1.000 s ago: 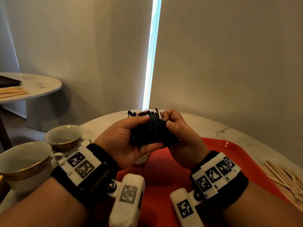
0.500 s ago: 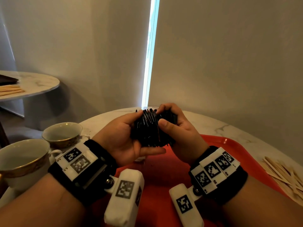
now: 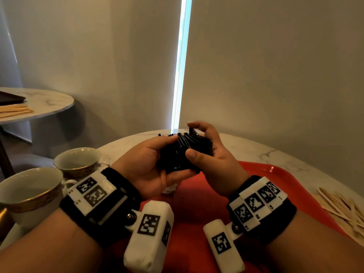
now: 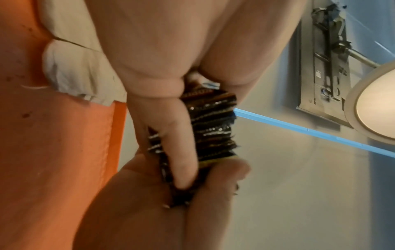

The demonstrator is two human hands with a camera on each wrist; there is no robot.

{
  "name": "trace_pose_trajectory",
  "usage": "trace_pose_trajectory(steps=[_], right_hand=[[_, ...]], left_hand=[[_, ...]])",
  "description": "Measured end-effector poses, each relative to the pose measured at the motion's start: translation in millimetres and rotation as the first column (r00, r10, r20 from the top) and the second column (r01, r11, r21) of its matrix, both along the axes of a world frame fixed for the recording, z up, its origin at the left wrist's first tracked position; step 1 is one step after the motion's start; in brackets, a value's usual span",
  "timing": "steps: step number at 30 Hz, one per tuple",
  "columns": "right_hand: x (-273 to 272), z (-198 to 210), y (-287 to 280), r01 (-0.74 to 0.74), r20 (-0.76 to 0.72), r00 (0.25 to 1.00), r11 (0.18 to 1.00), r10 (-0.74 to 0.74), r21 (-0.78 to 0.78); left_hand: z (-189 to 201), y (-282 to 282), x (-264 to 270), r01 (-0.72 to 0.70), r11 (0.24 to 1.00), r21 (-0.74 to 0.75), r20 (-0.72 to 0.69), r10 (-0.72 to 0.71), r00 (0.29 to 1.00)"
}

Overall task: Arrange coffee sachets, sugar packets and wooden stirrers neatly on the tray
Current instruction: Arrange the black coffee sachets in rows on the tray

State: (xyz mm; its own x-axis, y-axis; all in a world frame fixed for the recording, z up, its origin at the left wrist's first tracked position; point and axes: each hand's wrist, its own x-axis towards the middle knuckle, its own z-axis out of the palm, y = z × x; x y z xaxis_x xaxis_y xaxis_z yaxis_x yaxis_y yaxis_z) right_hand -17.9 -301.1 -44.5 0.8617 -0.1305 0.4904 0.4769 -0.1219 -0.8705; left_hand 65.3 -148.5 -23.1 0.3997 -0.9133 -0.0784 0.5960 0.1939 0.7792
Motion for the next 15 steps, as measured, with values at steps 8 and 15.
trace_pose_trajectory(steps=[8,15], right_hand=[[-1.9,0.3,1.1,0.010,-0.023,1.000,0.995,-0.013,-0.100],[-0.1,1.7,1.7,-0.119,-0.054,0.992,0.991,0.116,-0.069]], left_hand=[[-3.0,1.1,0.4,0.048,0.997,0.052,0.034,-0.050,0.998],[-3.8,-1.6,-9.4,-0.024,0.998,0.055,0.065,0.021,0.998]])
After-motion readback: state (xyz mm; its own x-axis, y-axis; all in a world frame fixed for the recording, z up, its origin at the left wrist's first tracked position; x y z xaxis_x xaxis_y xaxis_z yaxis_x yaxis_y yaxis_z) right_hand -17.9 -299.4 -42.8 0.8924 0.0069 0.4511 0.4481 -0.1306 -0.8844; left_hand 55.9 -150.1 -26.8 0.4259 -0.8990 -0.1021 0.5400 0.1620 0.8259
